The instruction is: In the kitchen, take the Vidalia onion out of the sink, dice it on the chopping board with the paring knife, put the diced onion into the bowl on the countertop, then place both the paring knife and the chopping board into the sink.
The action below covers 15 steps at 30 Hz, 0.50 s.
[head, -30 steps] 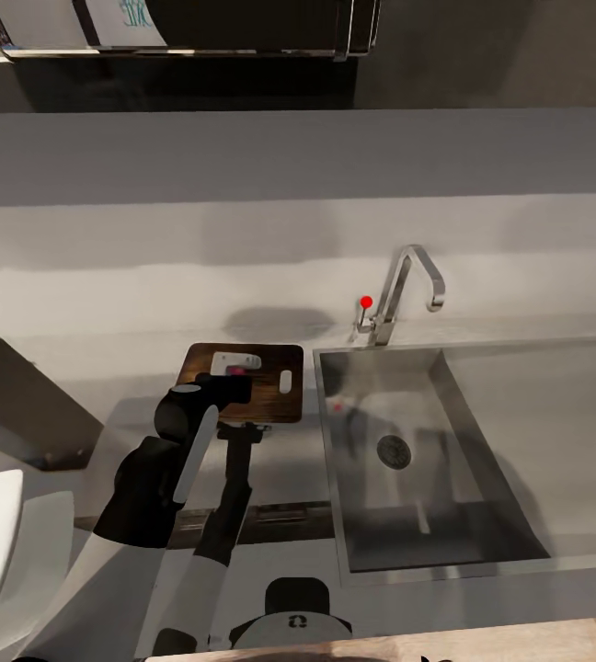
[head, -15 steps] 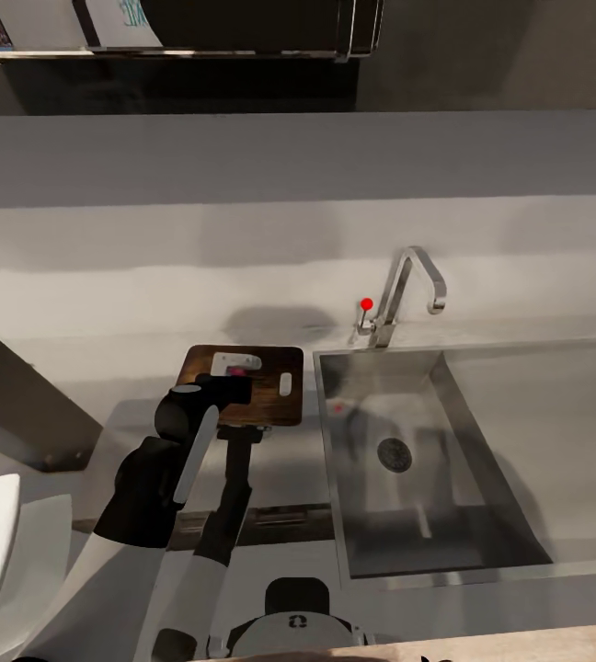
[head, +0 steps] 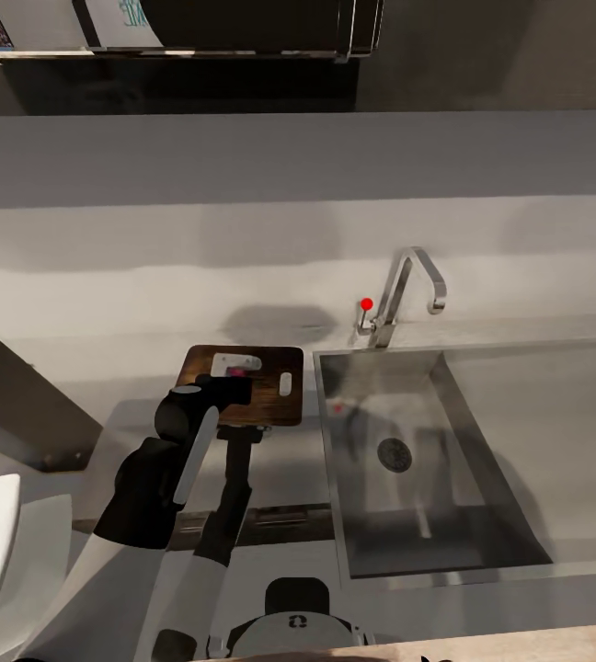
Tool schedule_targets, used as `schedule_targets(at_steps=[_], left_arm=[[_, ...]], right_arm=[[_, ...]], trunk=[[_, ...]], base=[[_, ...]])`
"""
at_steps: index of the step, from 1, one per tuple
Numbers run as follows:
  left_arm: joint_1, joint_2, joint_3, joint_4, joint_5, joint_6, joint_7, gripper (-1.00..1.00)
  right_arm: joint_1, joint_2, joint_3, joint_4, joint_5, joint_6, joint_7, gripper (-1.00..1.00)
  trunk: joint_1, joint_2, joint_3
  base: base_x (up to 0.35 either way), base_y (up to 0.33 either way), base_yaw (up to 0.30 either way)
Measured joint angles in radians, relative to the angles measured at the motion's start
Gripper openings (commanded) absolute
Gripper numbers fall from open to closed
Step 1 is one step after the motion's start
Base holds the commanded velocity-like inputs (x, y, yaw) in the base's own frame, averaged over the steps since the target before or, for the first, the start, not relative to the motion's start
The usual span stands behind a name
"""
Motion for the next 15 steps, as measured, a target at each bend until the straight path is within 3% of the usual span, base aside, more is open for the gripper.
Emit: schedule_targets(at_steps=[1,15], left_arm=[[0.0,0.0,0.0,0.0,0.0,0.0,0.0,1.0],[0.0,0.0,0.0,0.001,-0.002,0.001,-0.001,1.0]], right_arm=[[0.0,0.0,0.0,0.0,0.0,0.0,0.0,1.0],[0.0,0.0,0.0,0.0,0.0,0.0,0.0,1.0]], trunk=[[0.0,0.0,0.0],[0.0,0.0,0.0]], base=[[0.0,0.0,0.0],[0.0,0.0,0.0]])
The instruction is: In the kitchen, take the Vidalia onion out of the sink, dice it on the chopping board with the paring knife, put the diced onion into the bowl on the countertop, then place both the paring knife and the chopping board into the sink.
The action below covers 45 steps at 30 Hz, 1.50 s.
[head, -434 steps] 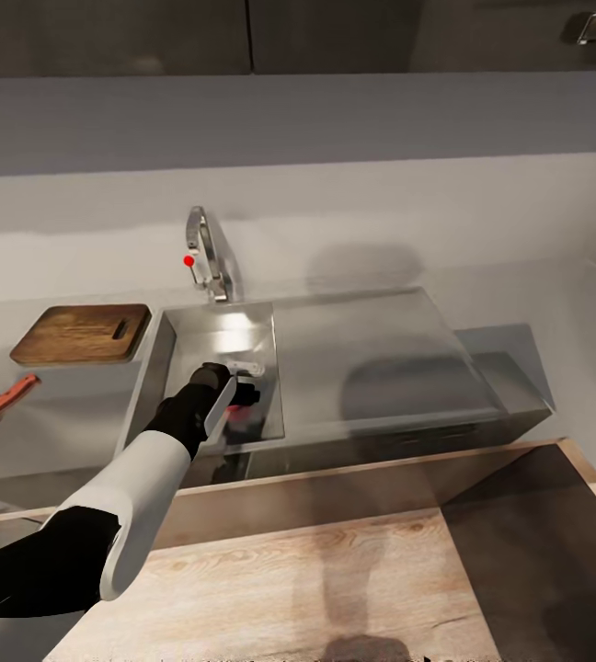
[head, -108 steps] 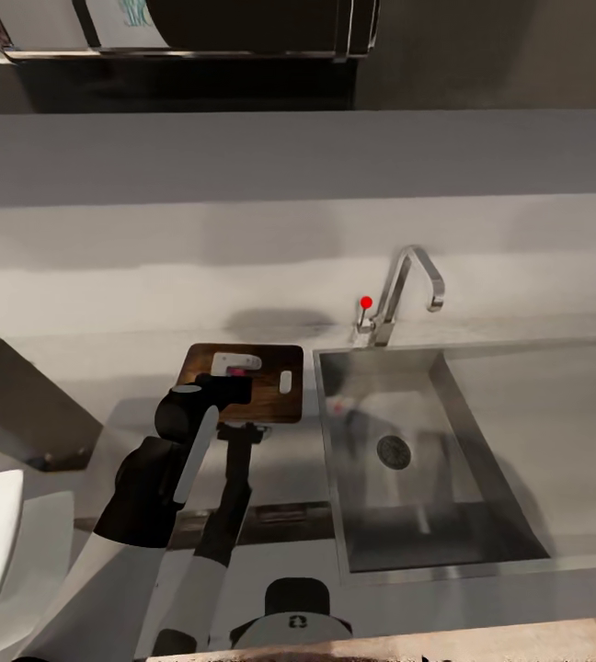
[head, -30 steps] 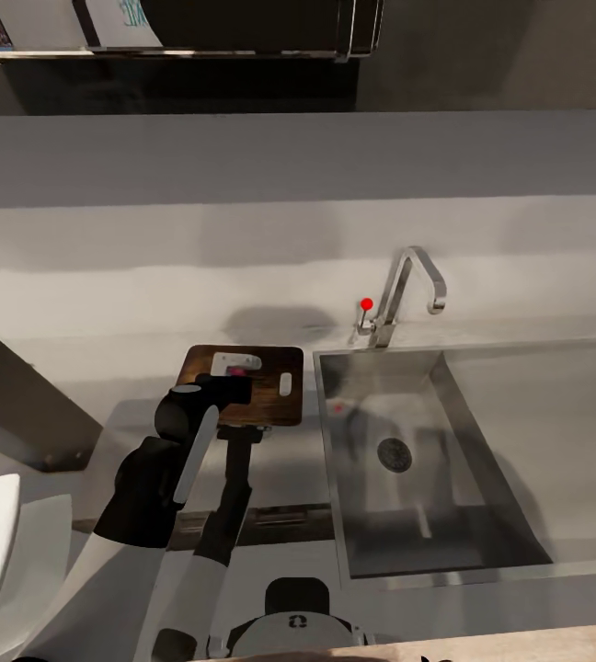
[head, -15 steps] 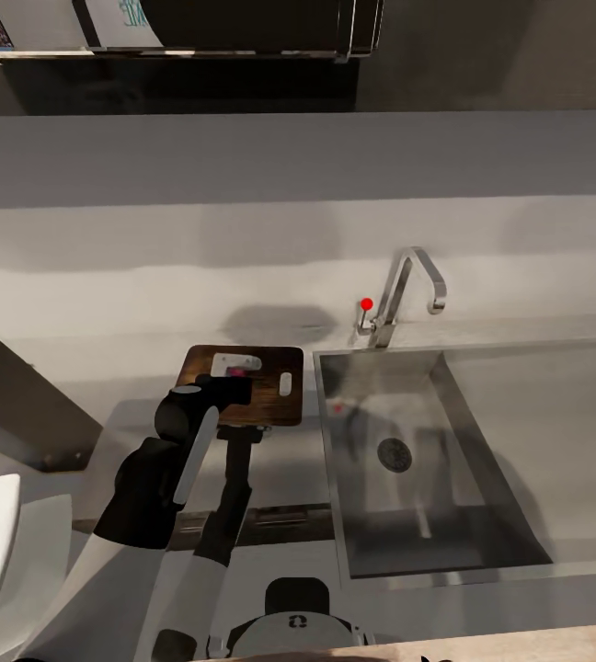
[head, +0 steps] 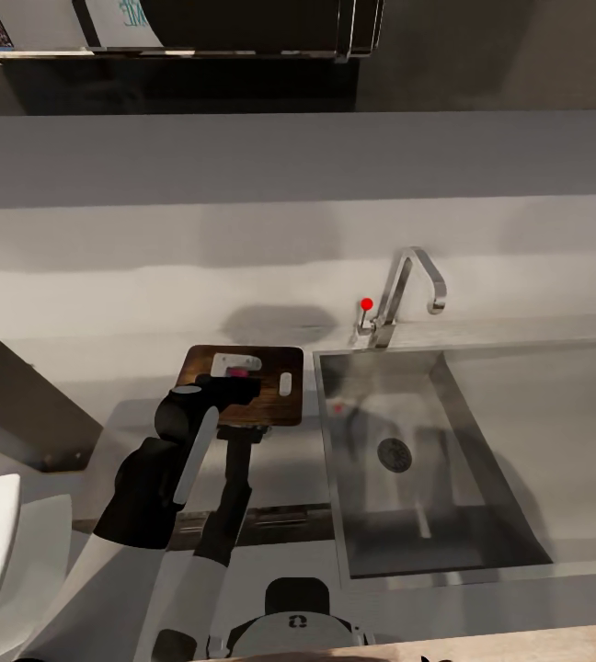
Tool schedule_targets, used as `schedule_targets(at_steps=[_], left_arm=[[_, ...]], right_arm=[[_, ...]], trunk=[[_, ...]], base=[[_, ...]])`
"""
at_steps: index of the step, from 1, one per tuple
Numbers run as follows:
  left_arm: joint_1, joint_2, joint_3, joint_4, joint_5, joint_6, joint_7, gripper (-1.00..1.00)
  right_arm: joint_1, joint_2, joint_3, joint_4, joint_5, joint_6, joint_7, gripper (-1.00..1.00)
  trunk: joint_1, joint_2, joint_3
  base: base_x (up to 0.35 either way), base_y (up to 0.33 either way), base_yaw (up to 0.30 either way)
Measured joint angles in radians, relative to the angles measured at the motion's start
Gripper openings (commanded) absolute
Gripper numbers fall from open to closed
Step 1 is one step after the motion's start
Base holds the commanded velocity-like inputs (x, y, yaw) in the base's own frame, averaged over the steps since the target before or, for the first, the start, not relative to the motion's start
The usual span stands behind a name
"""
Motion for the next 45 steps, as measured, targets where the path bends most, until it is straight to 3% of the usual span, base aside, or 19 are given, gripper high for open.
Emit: schedule_targets(at_steps=[18,28,45], left_arm=[[0.0,0.0,0.001,-0.01,-0.001,0.0,0.001,1.0],[0.0,0.0,0.002,-0.083,-0.003,0.001,0.002,1.0],[0.0,0.001,0.0,-0.08,-0.001,0.001,0.002,1.0]], right_arm=[[0.0,-0.006,0.002,0.0,0.002,-0.002,0.007,1.0],[0.0,-0.005,0.002,0.0,0.002,-0.002,0.005,1.0],[0.0,-0.005,0.002,0.0,0.002,-0.002,0.004,1.0]], trunk=[[0.0,0.0,0.0],[0.0,0.0,0.0],[0.001,0.0,0.0]], base=[[0.0,0.0,0.0],[-0.021,0.0,0.0],[-0.32,0.0,0.0]])
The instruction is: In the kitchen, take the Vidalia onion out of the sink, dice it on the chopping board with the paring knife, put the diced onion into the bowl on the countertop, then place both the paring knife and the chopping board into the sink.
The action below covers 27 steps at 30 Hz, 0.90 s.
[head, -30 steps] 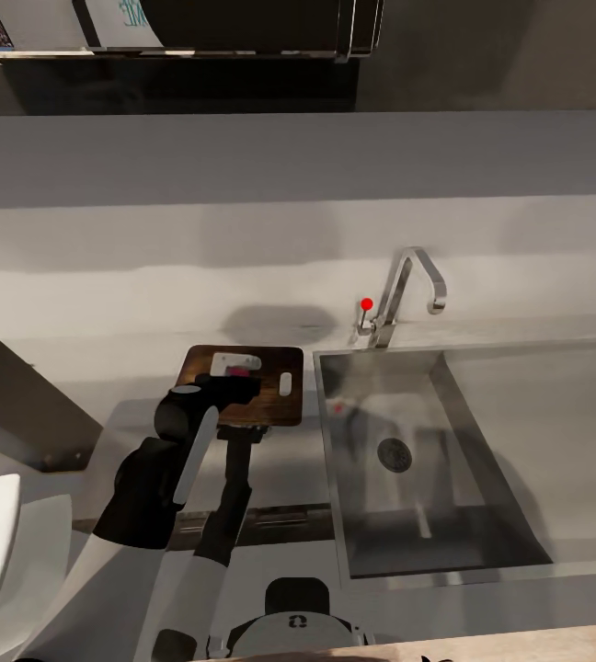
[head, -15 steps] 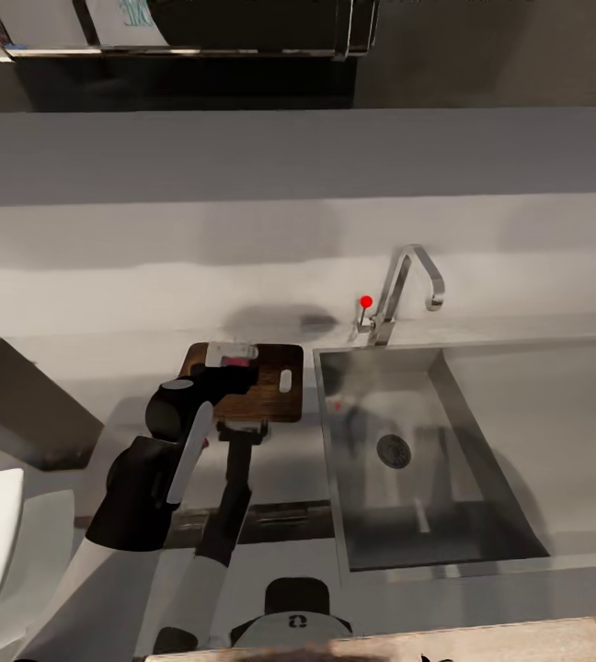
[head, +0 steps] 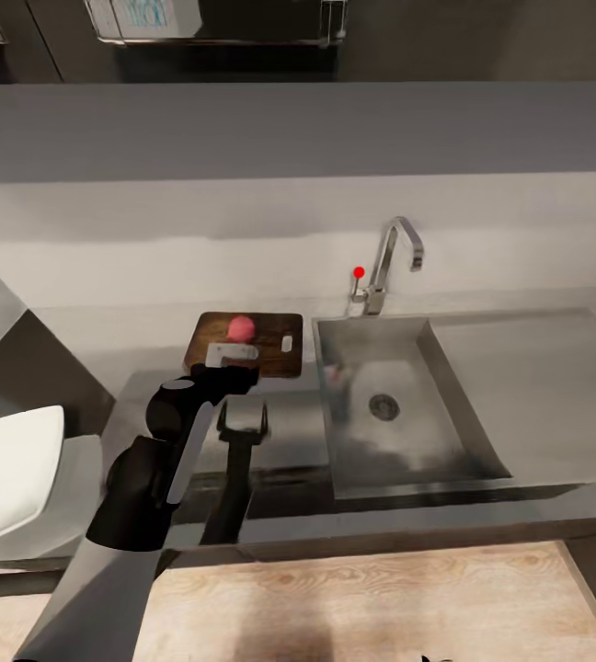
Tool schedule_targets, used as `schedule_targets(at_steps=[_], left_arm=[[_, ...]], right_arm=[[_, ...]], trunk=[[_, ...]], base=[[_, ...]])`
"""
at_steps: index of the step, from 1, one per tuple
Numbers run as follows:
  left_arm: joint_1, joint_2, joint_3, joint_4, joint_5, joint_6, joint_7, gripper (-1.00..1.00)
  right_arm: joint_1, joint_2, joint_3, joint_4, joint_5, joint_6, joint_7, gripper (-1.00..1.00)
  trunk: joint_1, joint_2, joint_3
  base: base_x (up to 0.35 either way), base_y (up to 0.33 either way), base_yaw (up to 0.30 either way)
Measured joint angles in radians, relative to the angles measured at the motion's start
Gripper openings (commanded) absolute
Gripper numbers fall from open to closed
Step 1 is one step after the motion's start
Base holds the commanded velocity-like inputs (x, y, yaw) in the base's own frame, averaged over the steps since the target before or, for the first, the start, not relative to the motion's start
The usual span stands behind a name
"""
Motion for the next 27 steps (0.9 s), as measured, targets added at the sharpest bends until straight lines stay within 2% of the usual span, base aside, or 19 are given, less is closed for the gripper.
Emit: schedule_targets(at_steps=[11,27], left_arm=[[0.026,0.0,0.0,0.001,0.0,0.0,0.0,1.0],[0.034,0.0,0.0,0.001,0.0,0.0,0.0,1.0]], right_arm=[[0.0,0.0,0.0,0.0,0.0,0.0,0.0,1.0],[0.0,0.0,0.0,0.0,0.0,0.0,0.0,1.0]], trunk=[[0.0,0.0,0.0],[0.0,0.0,0.0]], base=[[-0.344,0.0,0.0],[-0.344,0.0,0.0]])
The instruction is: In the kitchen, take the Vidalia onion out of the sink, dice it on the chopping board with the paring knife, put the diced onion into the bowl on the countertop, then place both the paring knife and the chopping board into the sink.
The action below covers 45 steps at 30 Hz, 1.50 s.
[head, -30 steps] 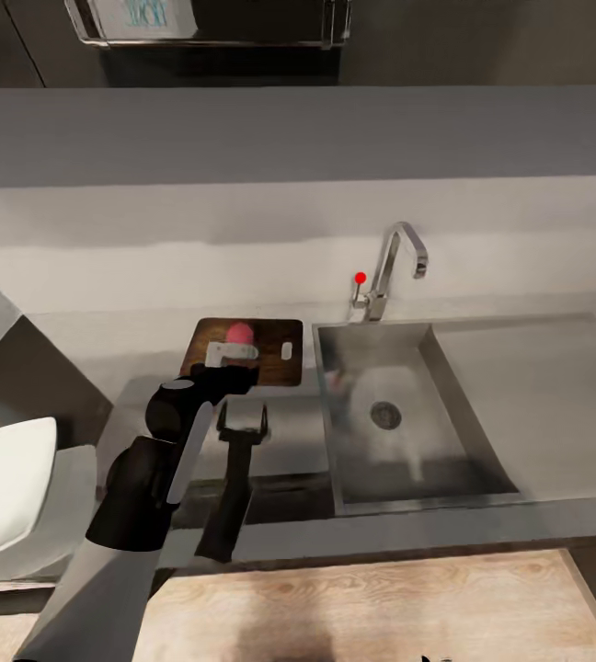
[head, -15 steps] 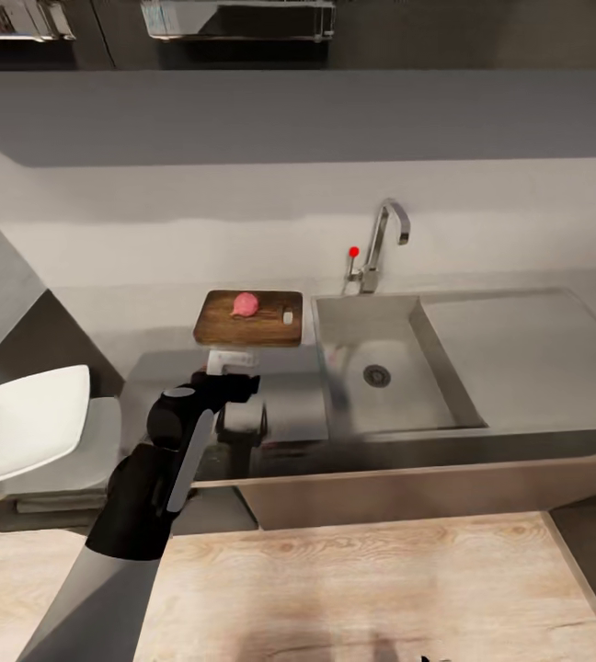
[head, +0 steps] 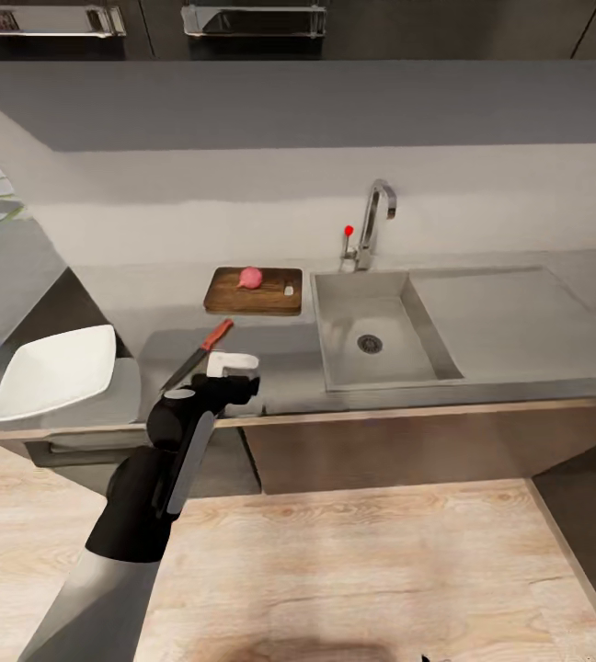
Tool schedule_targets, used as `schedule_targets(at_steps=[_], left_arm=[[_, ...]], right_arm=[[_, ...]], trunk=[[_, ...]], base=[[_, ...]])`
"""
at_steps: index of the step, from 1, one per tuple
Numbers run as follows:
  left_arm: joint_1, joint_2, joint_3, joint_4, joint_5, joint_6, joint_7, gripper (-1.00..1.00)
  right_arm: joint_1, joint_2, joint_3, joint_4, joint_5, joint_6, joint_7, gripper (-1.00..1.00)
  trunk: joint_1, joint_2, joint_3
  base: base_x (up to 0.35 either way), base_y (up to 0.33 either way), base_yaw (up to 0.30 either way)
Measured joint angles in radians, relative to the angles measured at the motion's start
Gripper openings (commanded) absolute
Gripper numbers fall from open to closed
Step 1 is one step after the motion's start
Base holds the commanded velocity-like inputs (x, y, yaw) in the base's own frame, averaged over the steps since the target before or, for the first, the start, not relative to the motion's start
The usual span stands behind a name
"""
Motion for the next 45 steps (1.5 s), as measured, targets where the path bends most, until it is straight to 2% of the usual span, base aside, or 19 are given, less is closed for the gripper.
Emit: schedule_targets(at_steps=[9,19,26,28,31,35,36,38,39,40,42,43,44,45], left_arm=[[0.002,0.0,0.0,0.001,0.0,0.0,0.0,1.0],[0.046,0.0,0.0,0.003,0.0,-0.003,0.0,1.0],[0.129,0.0,0.0,0.001,0.0,-0.013,-0.004,1.0],[0.176,0.002,0.0,-0.001,-0.001,-0.016,-0.007,1.0],[0.219,0.019,0.0,-0.001,-0.001,-0.035,-0.008,1.0],[0.318,0.039,0.0,-0.002,-0.001,-0.15,-0.009,1.0],[0.372,0.046,0.0,-0.001,-0.001,-0.221,-0.009,1.0],[0.453,0.062,0.001,0.0,-0.001,-0.323,-0.009,1.0],[0.514,0.075,0.001,0.001,0.0,-0.395,-0.009,1.0],[0.539,0.079,0.001,0.001,-0.001,-0.418,-0.009,1.0],[0.644,0.099,0.001,0.003,-0.002,-0.532,-0.009,1.0],[0.721,0.125,0.002,0.015,-0.004,-0.64,-0.009,1.0],[0.749,0.133,0.002,0.02,-0.003,-0.673,-0.009,1.0],[0.819,0.16,0.002,0.051,-0.004,-0.819,-0.008,1.0]], right_arm=[[0.0,0.0,0.0,0.0,0.0,0.0,0.0,1.0],[0.0,0.0,0.0,0.0,0.0,0.0,0.0,1.0],[0.0,-0.001,-0.001,0.0,0.0,0.0,0.0,1.0],[0.0,-0.001,-0.001,0.0,0.0,0.0,0.0,1.0],[0.0,-0.002,-0.002,0.0,0.0,0.0,0.0,1.0],[0.0,-0.003,-0.006,-0.001,0.001,0.0,0.0,1.0],[0.0,-0.003,-0.008,-0.001,0.001,0.0,-0.001,1.0],[0.0,-0.003,-0.008,-0.001,0.002,0.0,-0.001,1.0],[0.0,-0.003,-0.008,-0.002,0.002,0.0,-0.001,1.0],[0.0,-0.003,-0.008,-0.002,0.002,0.0,-0.001,1.0],[0.0,-0.003,-0.008,-0.002,0.002,0.0,-0.001,1.0],[0.0,-0.003,-0.008,-0.002,0.002,-0.001,-0.001,1.0],[0.0,-0.003,-0.008,-0.002,0.002,-0.001,-0.001,1.0],[0.0,-0.003,-0.008,-0.002,0.002,-0.001,-0.001,1.0]], trunk=[[0.0,0.0,0.0],[0.0,0.0,0.0],[-0.001,0.0,0.0],[-0.001,0.0,0.0],[-0.001,0.0,0.0],[-0.001,0.0,0.0],[-0.001,0.0,0.0],[-0.001,0.0,0.0],[-0.001,0.0,0.0],[-0.001,0.0,0.0],[-0.001,0.0,0.0],[-0.001,0.0,0.0],[-0.001,0.0,0.0],[-0.001,0.0,0.0]], base=[[-0.343,0.0,0.0],[-0.215,0.0,0.0],[-0.01,0.0,0.0],[0.0,0.0,0.0],[0.0,0.0,0.0],[0.0,0.0,0.0],[0.0,0.0,0.0],[0.0,0.0,0.0],[0.0,0.0,0.0],[0.0,0.0,0.0],[0.0,0.0,0.0],[0.0,0.0,0.0],[0.0,0.0,0.0],[0.0,0.0,0.0]])
